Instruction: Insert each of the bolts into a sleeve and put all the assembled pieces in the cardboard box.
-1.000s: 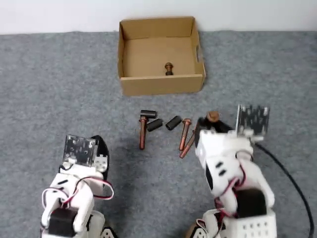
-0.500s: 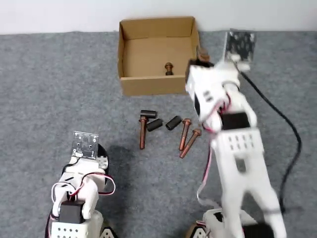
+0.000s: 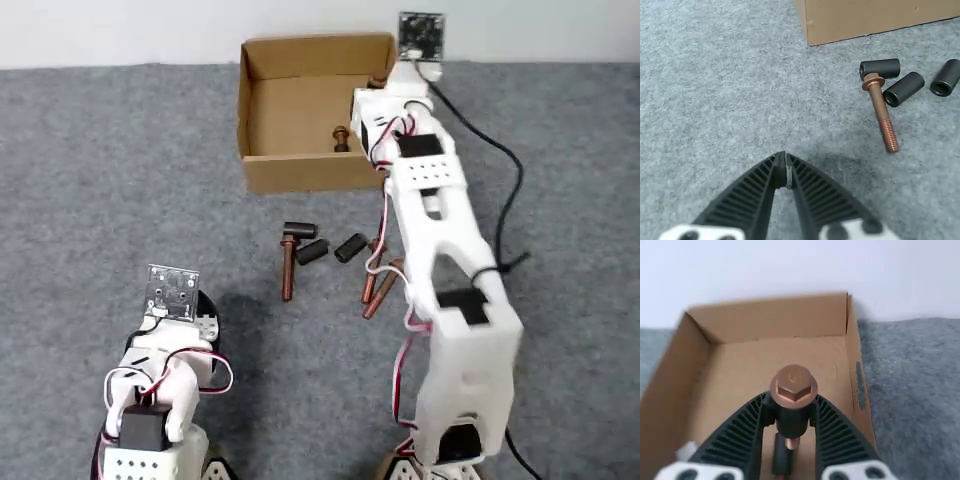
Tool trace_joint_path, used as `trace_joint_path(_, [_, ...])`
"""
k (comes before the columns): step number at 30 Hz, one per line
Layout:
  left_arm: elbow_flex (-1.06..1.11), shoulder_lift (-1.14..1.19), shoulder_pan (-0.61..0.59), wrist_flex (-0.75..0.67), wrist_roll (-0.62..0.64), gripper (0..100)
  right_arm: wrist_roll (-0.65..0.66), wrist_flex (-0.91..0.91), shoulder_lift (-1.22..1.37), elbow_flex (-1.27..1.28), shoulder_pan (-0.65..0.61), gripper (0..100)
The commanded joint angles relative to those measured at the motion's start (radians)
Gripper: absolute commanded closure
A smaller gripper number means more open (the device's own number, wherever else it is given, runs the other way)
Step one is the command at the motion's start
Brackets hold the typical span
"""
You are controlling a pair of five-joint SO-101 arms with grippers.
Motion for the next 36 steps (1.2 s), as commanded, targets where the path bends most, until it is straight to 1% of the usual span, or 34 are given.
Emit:
trace_joint_path(1, [-0.007,-0.002,-0.006,-0.002,-0.011,100,0.068,0.027,0.15,-0.195,0.007,99.1])
trace_joint_path(3, [-0.007,0.0,-0.006,-0.002,-0.011,100,0.104,0.091,0.24,-0.269,0.007,99.1])
trace_joint_path(7, [-0.005,0.0,-0.006,-0.003,-0.011,100,0.114,0.228,0.375,-0.434,0.008,97.6])
trace_joint_path(11, [-0.005,0.0,-0.006,-0.003,-0.011,100,0.109,0.378,0.472,-0.609,0.005,83.8])
trace_joint_path(13, [-0.005,0.0,-0.006,-0.003,-0.011,100,0.109,0.45,0.501,-0.694,0.001,81.2])
trace_joint_path(17, [-0.005,0.0,-0.006,-0.003,-0.012,100,0.109,0.575,0.533,-0.881,-0.015,84.7])
trace_joint_path(21, [-0.005,0.0,-0.008,-0.003,-0.012,100,0.107,0.704,0.538,-1.045,-0.033,91.5])
trace_joint_path(25, [-0.005,0.0,-0.008,-0.003,-0.014,100,0.107,0.869,0.536,-1.175,-0.048,99.0])
trace_joint_path(28, [-0.005,0.0,-0.02,-0.005,-0.017,100,0.106,1.003,0.538,-1.257,-0.061,98.9])
trace_joint_path(33, [-0.005,0.0,-0.084,-0.023,-0.012,100,0.104,1.178,0.513,-1.264,-0.074,99.0])
trace_joint_path(36, [-0.005,0.0,-0.089,-0.021,-0.012,100,0.044,1.264,0.493,-1.264,-0.084,99.0])
